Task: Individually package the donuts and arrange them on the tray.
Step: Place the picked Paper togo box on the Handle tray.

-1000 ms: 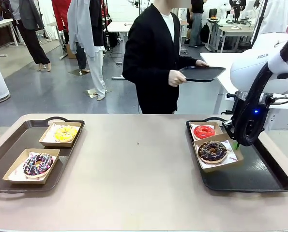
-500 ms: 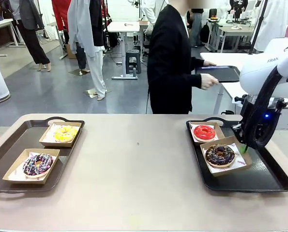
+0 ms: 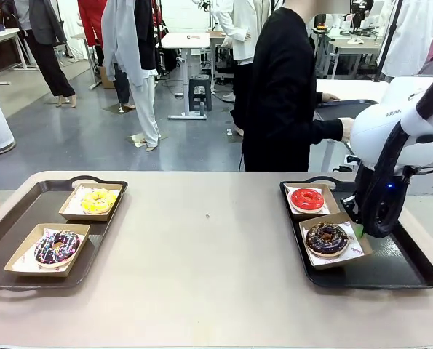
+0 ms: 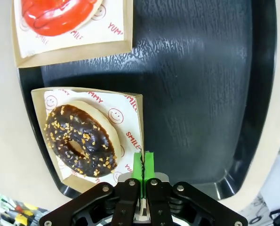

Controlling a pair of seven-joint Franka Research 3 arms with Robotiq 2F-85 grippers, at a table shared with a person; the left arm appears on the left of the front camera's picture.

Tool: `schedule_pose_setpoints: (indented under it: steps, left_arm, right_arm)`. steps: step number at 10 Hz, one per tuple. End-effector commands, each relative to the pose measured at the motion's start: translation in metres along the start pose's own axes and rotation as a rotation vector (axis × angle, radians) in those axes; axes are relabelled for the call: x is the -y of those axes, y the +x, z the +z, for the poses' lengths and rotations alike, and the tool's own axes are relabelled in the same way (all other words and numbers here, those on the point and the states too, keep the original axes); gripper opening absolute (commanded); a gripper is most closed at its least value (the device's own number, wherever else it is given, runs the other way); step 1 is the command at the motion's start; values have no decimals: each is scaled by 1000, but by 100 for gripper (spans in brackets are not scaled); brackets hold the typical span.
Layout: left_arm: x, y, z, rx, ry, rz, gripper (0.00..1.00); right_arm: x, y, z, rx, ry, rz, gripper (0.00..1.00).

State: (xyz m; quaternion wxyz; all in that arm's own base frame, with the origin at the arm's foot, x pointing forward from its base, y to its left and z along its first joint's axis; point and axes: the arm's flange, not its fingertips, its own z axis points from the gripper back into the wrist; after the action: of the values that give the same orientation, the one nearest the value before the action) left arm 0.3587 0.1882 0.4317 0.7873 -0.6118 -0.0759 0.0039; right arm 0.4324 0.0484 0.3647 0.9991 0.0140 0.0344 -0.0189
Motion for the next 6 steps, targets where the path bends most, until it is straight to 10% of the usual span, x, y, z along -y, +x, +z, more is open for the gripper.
schedule_pose_setpoints:
  steps: [1,2,3,4,5,6]
  left_arm:
    - [2,0,1,2,-5,-7,100]
    - [2,0,1,2,-5,-7,100]
    - [2,0,1,2,-5,-7,100]
    - [2,0,1,2,-5,-7,100]
    - [2,0,1,2,-5,-7,100]
    - [2,0,1,2,-5,-7,100]
  right_arm:
    - [-3,2,-5,20,-9,-29,1]
    - [-3,2,-5,18,1,-17,1]
    - [-3,2,-4,18,5,-17,61]
    - [-1,2,-2,22,8,-22,61]
    - [-1,1,2,28,11,-25,100]
    - [1,0,5,32,9,-35,65]
